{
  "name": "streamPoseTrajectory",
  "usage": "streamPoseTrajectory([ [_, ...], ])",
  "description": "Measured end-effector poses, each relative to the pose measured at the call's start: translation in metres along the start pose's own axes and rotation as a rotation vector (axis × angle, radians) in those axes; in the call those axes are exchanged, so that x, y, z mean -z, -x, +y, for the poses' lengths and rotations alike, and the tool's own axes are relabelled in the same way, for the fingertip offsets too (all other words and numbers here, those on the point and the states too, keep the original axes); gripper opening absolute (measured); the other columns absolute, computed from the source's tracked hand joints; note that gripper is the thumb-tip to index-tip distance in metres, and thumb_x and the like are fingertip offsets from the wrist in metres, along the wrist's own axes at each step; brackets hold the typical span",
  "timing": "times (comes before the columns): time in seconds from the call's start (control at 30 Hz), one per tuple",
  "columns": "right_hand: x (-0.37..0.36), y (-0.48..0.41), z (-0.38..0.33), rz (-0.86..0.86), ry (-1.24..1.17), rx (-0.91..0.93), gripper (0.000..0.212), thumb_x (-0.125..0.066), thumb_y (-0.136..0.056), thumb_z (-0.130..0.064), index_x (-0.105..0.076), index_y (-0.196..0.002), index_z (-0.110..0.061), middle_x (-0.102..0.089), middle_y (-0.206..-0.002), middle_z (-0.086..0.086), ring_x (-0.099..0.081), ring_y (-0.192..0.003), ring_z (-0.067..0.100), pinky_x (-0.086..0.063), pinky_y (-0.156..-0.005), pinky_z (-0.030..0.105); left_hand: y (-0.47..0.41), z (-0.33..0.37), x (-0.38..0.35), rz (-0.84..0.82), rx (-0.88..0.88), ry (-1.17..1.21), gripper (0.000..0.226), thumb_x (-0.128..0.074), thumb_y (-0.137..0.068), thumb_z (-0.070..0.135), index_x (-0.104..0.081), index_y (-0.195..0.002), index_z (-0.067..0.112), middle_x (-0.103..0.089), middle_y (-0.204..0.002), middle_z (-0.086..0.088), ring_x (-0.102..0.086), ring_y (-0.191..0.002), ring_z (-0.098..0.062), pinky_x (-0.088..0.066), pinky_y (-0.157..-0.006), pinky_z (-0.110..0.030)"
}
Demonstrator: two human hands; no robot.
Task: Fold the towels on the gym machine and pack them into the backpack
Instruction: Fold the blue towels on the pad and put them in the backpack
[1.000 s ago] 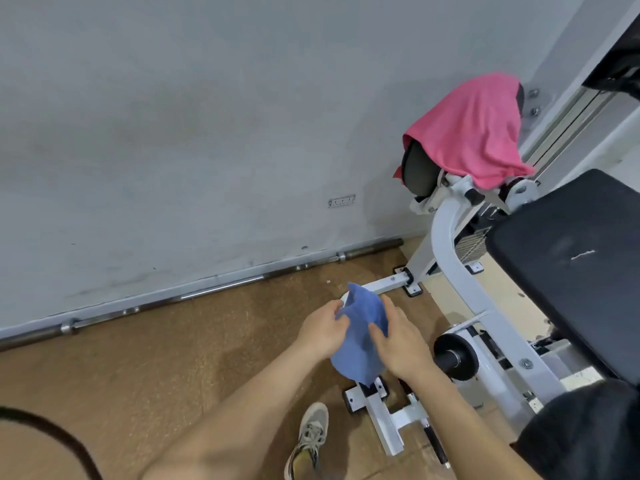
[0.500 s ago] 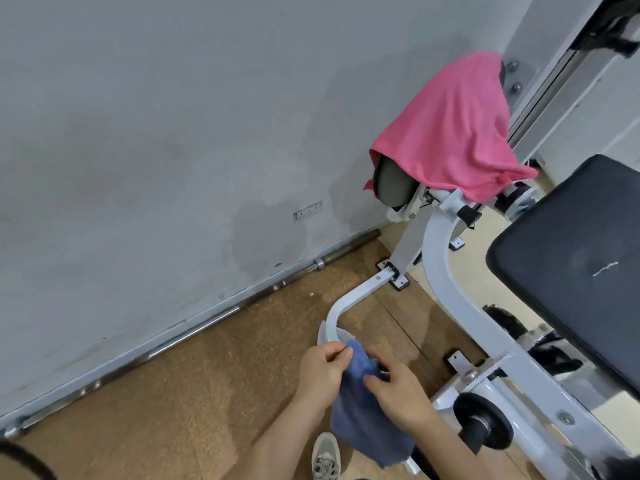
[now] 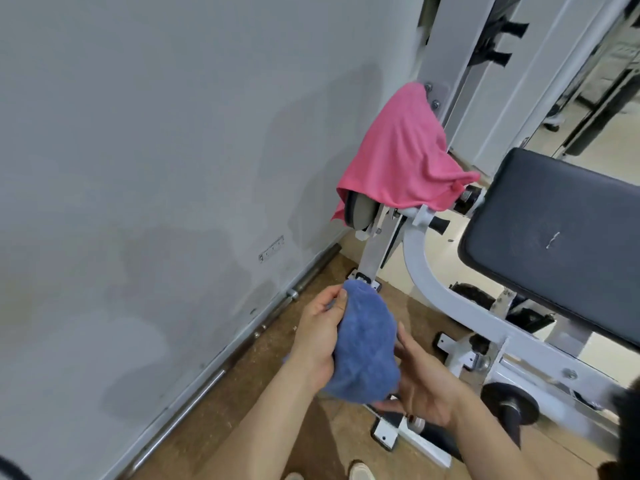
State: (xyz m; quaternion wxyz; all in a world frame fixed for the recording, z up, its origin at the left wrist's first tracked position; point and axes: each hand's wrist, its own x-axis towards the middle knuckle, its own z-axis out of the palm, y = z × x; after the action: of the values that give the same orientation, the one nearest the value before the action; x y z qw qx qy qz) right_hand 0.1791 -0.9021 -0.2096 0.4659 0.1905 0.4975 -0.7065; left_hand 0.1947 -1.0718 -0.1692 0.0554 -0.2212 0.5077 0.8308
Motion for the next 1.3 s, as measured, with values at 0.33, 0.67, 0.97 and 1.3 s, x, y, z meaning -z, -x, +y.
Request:
streamPoseTrajectory([
  [0.33, -0.052, 0.030, -0.031, 0.630, 0.355, 0.719, 0.039, -0.063, -0.085, 0.001, -0.064, -0.108, -0.030, -0.072, -0.101, 0.006, -0.069, -0.088, 0.019, -0.057, -0.076, 0.038, -0.014, 0.011, 0.062, 0.112, -0.108, -0.605, 0.019, -0.055, -0.091, 0.006, -0.061, -0.095, 0.024, -0.066, -0.074, 0.004, -0.061, -0.068, -0.006, -0.047, -0.058, -0.021],
  [0.67, -0.108, 0.078, -0.069, 0.357, 1.263, 0.935, 0.052, -0.074, -0.083, -0.026, -0.050, -0.128, -0.033, -0.059, -0.077, -0.027, -0.055, -0.074, -0.002, -0.040, -0.066, 0.013, 0.009, 0.072, 0.017, -0.362, -0.439, -0.574, 0.027, -0.054, -0.097, 0.009, -0.064, -0.121, 0.020, -0.068, -0.115, 0.008, -0.063, -0.108, -0.002, -0.048, -0.091, -0.016],
  [0.97, -0.100, 0.097, -0.096, -0.019, 1.062, 0.648, 0.057, -0.081, -0.076, -0.010, -0.054, -0.122, -0.030, -0.064, -0.083, 0.012, -0.060, -0.072, 0.026, -0.051, -0.070, 0.039, 0.022, 0.099, 0.021, -0.532, -0.355, -0.505, 0.015, -0.063, -0.083, 0.022, -0.069, -0.072, 0.015, -0.063, -0.068, -0.001, -0.058, -0.066, -0.010, -0.049, -0.063, -0.020],
  [1.3, -0.050, 0.070, -0.080, -0.140, 0.747, 0.475, 0.031, -0.084, -0.072, -0.033, -0.073, -0.087, -0.008, -0.071, -0.085, 0.016, -0.066, -0.078, 0.025, -0.053, -0.069, 0.029, 0.016, 0.137, 0.099, 0.047, -0.592, -0.491, 0.009, -0.058, -0.080, 0.020, -0.066, -0.077, 0.018, -0.066, -0.074, 0.005, -0.060, -0.075, -0.013, -0.049, -0.074, -0.027],
])
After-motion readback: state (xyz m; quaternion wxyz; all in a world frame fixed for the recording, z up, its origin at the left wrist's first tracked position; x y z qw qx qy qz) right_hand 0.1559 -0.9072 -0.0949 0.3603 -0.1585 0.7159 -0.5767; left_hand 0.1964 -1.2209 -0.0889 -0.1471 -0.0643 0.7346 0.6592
